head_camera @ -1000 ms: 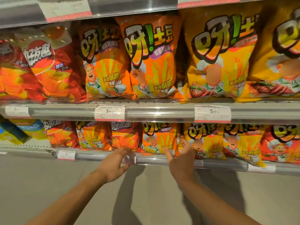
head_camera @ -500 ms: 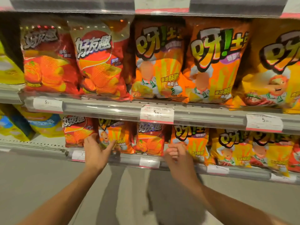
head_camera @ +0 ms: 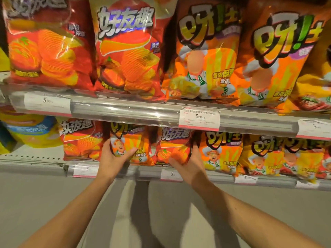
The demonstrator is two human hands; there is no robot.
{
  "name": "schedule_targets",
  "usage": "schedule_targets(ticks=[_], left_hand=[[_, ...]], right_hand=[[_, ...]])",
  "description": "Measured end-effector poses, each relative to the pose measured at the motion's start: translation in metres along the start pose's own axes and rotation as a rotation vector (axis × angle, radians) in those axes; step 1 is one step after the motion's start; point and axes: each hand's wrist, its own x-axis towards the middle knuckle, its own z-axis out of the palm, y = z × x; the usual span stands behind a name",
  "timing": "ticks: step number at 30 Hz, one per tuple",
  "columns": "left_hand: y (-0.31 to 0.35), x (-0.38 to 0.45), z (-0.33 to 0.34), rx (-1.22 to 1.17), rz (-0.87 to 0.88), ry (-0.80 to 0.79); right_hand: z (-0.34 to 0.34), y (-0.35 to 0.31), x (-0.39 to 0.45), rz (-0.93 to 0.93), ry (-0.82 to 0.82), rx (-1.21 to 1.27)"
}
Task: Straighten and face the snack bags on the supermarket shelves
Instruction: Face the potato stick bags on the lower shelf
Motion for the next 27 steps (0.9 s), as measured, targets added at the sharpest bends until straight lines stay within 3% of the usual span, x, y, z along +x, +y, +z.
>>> schedule_targets(ticks=[11, 17, 27], left_hand=[[-0.006, 0.025, -0.010, 0.100, -0.058, -0.105], [-0.015, 0.033, -0.007, 0.088, -0.069, -0.134], [0.003, 0.026, 0.000, 0.018, -0.096, -0.080]], right_hand=[[0.031, 0.021, 0.045, -0.010, -0.029, 0.257], [0.042, 0.028, 0.048, -0.086, 0.091, 0.188], [0.042, 0.027, 0.038, 0.050, 0.096, 0.116]])
